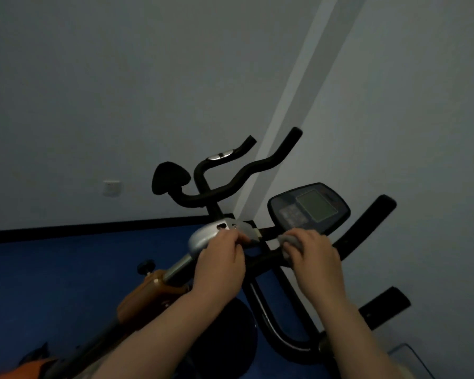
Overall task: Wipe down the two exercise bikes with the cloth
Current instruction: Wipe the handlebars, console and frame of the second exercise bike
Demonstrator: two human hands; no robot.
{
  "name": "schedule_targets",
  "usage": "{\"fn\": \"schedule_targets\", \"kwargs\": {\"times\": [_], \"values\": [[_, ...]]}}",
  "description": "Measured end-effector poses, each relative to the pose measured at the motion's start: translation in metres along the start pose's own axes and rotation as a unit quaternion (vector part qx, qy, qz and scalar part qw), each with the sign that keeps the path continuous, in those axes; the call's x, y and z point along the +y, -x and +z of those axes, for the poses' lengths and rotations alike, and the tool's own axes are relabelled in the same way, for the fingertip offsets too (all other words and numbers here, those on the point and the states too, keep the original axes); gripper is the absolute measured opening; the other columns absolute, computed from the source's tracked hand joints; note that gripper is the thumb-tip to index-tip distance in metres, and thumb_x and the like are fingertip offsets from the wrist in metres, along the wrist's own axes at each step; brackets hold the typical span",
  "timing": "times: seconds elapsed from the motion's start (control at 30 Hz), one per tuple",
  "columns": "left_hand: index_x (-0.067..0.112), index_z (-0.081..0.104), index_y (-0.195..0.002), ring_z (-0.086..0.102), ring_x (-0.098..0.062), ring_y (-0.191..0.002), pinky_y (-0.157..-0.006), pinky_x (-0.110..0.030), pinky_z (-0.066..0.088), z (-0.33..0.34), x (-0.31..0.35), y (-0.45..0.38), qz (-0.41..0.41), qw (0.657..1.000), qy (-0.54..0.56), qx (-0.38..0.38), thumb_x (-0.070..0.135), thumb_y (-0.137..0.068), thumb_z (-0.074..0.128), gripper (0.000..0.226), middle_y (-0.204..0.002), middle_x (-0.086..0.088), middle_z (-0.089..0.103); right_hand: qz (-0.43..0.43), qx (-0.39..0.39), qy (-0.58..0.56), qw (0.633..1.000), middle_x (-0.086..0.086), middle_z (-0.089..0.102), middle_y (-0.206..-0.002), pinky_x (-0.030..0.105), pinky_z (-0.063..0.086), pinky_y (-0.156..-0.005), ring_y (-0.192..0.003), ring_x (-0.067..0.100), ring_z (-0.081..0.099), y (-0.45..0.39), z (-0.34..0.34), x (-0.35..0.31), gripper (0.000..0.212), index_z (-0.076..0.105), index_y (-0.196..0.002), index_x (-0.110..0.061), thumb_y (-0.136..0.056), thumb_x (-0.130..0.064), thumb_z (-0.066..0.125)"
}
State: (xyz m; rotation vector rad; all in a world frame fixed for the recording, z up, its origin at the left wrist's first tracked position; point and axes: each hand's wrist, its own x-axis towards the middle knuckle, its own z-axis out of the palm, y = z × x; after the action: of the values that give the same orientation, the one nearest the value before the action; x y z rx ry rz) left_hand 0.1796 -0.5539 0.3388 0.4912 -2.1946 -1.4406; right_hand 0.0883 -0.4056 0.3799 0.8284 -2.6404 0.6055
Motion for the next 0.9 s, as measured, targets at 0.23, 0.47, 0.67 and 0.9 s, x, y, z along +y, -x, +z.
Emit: {"fn": "schedule_targets", "kwargs": {"times": [0.23,0.47,0.67,0.9], "values": [[0.035,0.056,-0.107,0.061,-0.003,-0.086,-0.081,-0.034,0.054,0.005,-0.011,0.001,0.013,0.995,-0.091,-0.048,0.022,-0.100,0.041,0.021,-0.102,0.012,0.063,-0.119,-0.021,-0.022,0.992,-0.007,0.062,-0.123,0.029,0.039,-0.103,-0.120,0.007,0.049,0.042,0.025,-0.025,0.035,0.067,-0.118,-0.024,-0.087,-0.009,0.066],[0.031,0.057,-0.112,0.059,-0.004,-0.093,-0.085,-0.036,0.054,0.000,-0.011,-0.001,0.003,0.994,-0.056,-0.092,0.019,-0.099,0.042,0.024,-0.109,0.008,0.062,0.007,0.084,-0.076,0.994,-0.015,0.058,-0.107,0.025,0.038,-0.099,-0.111,0.005,0.048,0.040,0.029,-0.026,0.028,0.066,-0.107,-0.030,-0.089,-0.010,0.064],[0.034,0.052,-0.118,0.051,-0.002,-0.094,-0.081,-0.028,0.049,-0.005,-0.006,0.007,0.100,0.982,-0.128,-0.092,0.025,-0.098,0.045,0.023,-0.107,0.013,0.055,-0.052,0.055,0.038,0.996,-0.002,0.066,-0.116,0.037,0.035,-0.109,-0.112,0.020,0.058,0.035,0.004,0.006,0.034,0.071,-0.111,-0.019,-0.082,-0.001,0.068],[0.036,0.040,-0.133,0.041,-0.001,-0.114,-0.094,-0.024,0.041,-0.003,-0.005,0.008,0.187,0.956,-0.178,-0.137,0.029,-0.098,0.046,0.036,-0.129,0.018,0.044,-0.018,0.078,0.008,0.997,-0.001,0.065,-0.119,0.023,0.040,-0.102,-0.119,0.011,0.053,0.054,0.023,-0.025,0.033,0.071,-0.112,-0.016,-0.083,-0.001,0.071]]}}
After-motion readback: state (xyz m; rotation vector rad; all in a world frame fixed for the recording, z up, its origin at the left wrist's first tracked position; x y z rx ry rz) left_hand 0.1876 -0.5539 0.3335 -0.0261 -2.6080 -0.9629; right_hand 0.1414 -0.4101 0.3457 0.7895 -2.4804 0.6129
